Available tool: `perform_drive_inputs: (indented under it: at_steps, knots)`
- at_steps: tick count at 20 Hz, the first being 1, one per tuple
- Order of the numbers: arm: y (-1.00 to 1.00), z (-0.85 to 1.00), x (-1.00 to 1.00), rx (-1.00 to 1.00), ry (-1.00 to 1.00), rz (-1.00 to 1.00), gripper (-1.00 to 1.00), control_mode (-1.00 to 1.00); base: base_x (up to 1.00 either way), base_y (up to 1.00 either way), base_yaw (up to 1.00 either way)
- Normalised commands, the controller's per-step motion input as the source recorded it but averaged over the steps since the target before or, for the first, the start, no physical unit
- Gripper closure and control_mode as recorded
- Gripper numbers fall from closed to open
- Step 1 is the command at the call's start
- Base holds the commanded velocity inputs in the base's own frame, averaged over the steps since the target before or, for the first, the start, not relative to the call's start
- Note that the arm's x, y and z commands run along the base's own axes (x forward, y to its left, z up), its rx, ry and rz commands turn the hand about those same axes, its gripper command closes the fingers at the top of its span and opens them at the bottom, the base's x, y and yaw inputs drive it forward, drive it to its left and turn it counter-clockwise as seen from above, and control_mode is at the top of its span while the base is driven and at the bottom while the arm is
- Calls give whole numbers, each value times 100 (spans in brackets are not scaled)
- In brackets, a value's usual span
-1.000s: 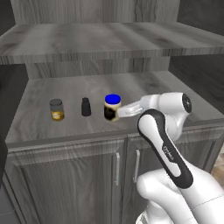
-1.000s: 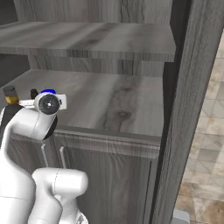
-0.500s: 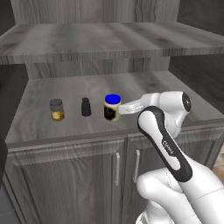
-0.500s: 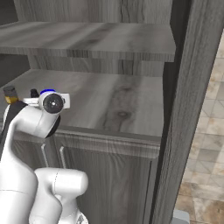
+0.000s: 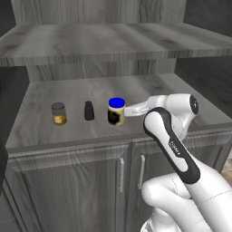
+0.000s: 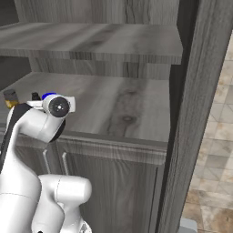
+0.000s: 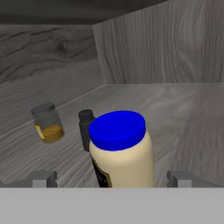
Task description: Collect the turmeric, mayonnaise, and shaker from the cabinet and place them next to the stove.
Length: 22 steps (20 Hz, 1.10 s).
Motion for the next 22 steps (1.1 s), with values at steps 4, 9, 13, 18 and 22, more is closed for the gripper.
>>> perform_drive_inputs:
  at_steps: [4,9,13,18,22]
  knots:
    - [-6,11,3,4,-3,0,-100,-100,0,0,0]
    - [0,16,7,1,-4,0,-100,-100,0,0,0]
    - [11,3,13,0,0,0,-100,-100,0,0,0]
    - [11,0,19,0,0,0,-100,-100,0,0,0]
    - [6,0,21,0,0,0,-100,-100,0,0,0]
